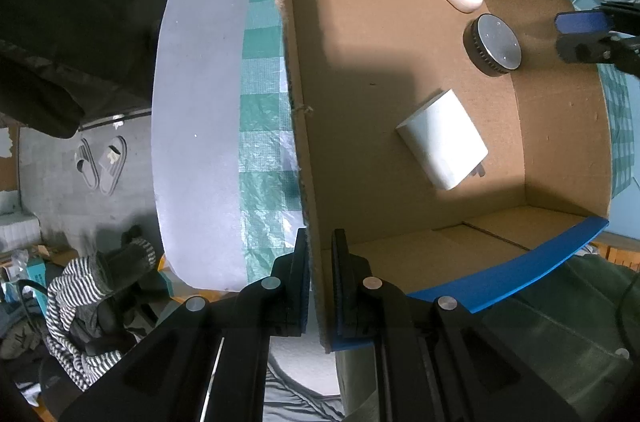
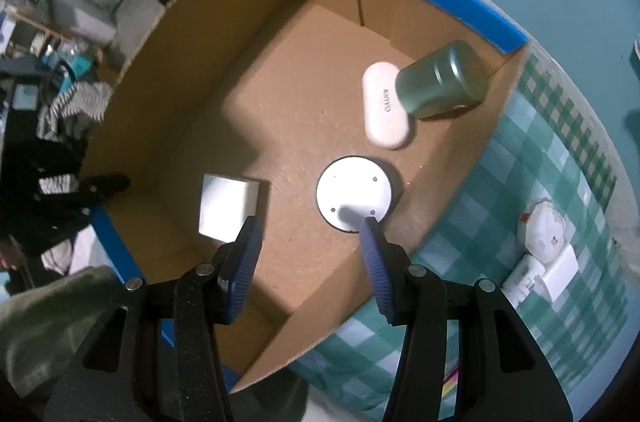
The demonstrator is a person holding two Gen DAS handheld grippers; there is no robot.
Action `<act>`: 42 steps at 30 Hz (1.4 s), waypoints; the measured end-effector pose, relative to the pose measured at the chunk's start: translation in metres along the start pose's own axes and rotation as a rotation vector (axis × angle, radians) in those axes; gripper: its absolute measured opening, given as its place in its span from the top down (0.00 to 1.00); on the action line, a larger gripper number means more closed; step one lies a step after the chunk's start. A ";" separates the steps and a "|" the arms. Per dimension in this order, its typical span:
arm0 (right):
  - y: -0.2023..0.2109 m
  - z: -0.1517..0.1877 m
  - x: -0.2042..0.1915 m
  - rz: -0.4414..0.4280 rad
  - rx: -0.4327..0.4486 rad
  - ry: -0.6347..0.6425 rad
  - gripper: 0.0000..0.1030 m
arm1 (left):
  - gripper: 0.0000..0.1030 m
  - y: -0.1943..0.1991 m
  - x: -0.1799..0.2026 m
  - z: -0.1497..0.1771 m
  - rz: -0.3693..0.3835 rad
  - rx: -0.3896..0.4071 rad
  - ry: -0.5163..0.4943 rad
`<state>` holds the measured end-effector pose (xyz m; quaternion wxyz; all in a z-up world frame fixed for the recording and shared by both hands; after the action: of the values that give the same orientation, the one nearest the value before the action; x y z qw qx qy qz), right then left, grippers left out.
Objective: Organize rigid objects
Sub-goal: 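Carry the white charger cube into the box and open the right tool, then move the right tool to the white pill bottle and grasp it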
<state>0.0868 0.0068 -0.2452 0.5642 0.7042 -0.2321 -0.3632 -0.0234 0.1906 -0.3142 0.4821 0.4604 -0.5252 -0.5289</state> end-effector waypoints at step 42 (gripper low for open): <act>-0.033 0.077 0.219 0.081 -0.017 -0.659 0.50 | 0.91 0.002 -0.001 0.006 0.000 0.001 0.019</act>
<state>0.1624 -0.1944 -0.3397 0.4784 0.5344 -0.4269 -0.5508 -0.0288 0.1921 -0.3121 0.4866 0.4656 -0.5211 -0.5242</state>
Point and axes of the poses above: each gripper's, at about its wrist camera, not at the fingertips, and y roughly against the way its jaws point, x to its right, z to its underside, the point moved 8 cm from there along -y, roughly the way its jaws point, and after that the axes turned 1 degree about -y, right-handed, at the moved point
